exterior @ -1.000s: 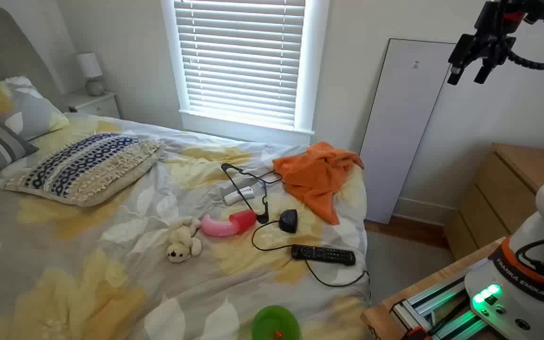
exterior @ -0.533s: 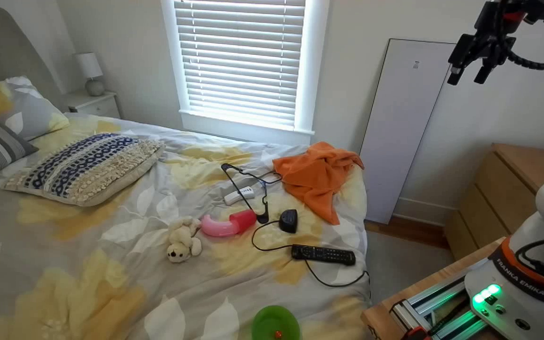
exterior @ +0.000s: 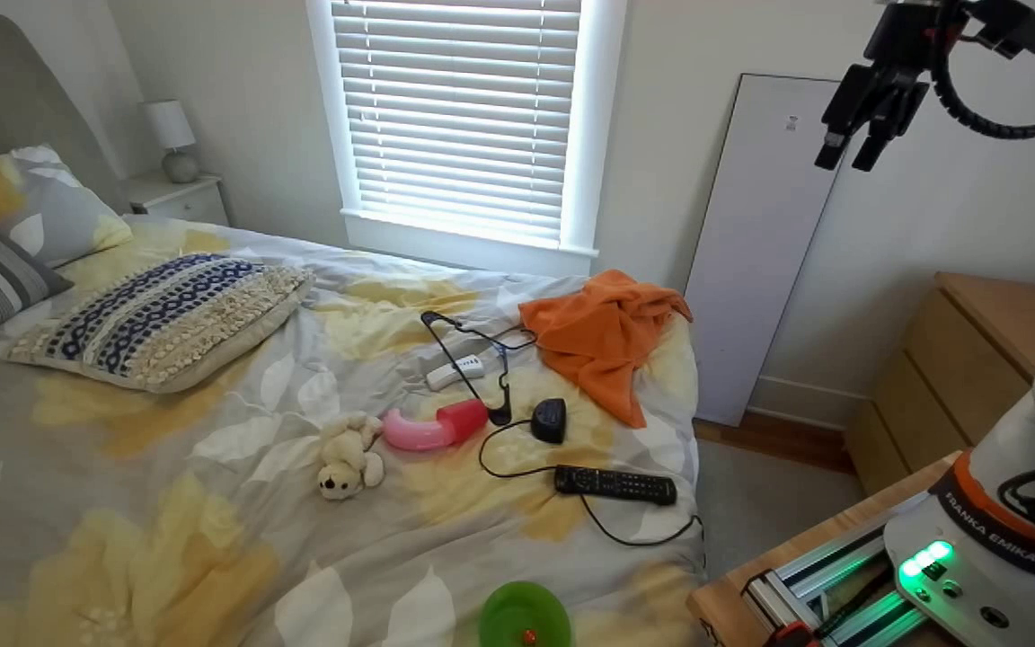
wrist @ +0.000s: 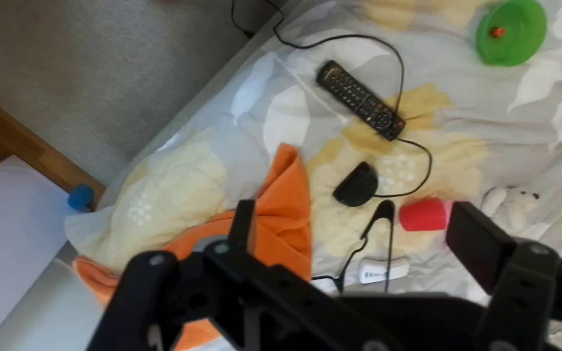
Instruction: Press a button on the bedside alarm clock radio that is on the bed
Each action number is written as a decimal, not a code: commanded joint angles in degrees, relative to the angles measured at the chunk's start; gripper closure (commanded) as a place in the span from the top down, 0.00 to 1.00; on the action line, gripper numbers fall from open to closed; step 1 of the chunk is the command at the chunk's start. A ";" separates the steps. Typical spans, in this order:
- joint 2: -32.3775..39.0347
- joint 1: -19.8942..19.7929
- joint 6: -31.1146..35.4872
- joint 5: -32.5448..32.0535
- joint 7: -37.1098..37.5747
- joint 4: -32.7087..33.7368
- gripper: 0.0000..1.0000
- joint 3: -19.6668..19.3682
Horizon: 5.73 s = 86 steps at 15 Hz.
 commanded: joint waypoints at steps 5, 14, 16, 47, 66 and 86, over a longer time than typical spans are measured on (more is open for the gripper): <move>1.34 8.79 11.65 5.83 -4.40 -7.67 1.00 8.35; 15.60 11.62 34.98 1.71 -1.36 -12.39 1.00 16.75; 20.27 10.77 40.44 -1.74 0.66 -12.92 1.00 18.24; 54.26 10.50 54.04 -36.06 28.61 2.43 1.00 14.60; 73.33 19.25 61.96 -37.41 26.68 13.93 0.35 6.13; 87.50 25.76 72.65 -29.06 23.72 21.20 0.00 -0.88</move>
